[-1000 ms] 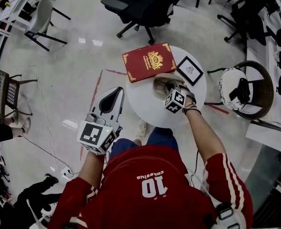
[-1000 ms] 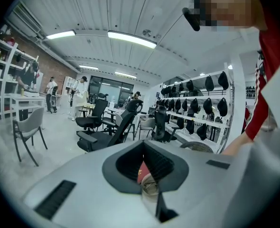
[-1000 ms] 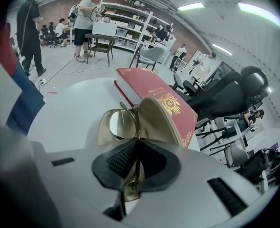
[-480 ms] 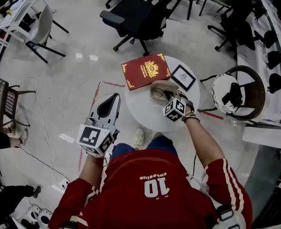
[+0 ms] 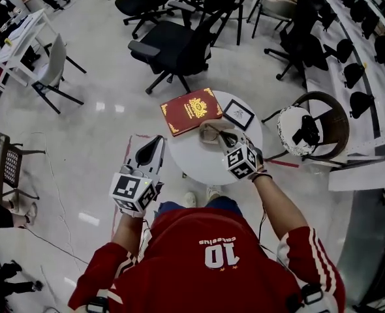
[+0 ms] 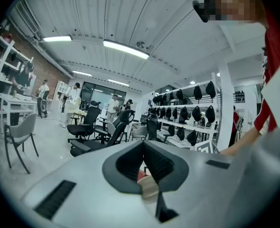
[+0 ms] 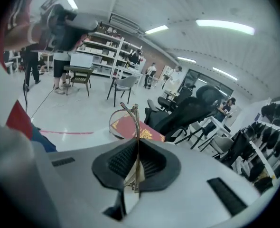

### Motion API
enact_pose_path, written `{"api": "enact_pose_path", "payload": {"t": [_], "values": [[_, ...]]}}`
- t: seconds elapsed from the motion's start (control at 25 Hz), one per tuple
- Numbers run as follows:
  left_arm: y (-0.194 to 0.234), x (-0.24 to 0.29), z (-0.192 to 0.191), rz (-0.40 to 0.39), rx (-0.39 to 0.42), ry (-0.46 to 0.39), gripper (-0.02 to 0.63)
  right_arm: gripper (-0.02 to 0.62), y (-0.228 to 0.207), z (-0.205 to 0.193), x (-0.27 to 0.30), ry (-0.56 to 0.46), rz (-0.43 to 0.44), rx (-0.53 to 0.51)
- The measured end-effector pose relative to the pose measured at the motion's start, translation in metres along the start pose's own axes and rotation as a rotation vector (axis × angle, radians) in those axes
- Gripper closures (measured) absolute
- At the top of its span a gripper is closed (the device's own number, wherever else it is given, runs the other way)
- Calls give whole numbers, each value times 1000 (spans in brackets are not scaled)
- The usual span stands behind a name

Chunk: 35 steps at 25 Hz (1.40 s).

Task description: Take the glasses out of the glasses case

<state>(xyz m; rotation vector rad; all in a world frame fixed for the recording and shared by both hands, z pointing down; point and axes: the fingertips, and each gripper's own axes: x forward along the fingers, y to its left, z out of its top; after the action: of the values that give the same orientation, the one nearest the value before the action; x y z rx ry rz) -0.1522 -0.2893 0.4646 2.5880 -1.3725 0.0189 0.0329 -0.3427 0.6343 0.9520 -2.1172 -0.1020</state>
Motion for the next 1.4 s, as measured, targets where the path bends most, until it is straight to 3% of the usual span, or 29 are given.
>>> {"api": "enact_pose_path", "payload": {"t": [0.4, 0.84, 1.12, 1.4], "values": [[-39, 6, 29, -136, 48, -54, 598, 568, -21, 72, -120, -240, -105, 283], [-72, 9, 43, -211, 51, -53, 598, 568, -47, 86, -213, -464, -221, 546], [-101, -6, 67, -208, 45, -97, 598, 568, -58, 93, -280, -610, -243, 591], [-155, -27, 83, -212, 34, -131, 598, 568, -41, 77, -325, -655, -223, 603]]}}
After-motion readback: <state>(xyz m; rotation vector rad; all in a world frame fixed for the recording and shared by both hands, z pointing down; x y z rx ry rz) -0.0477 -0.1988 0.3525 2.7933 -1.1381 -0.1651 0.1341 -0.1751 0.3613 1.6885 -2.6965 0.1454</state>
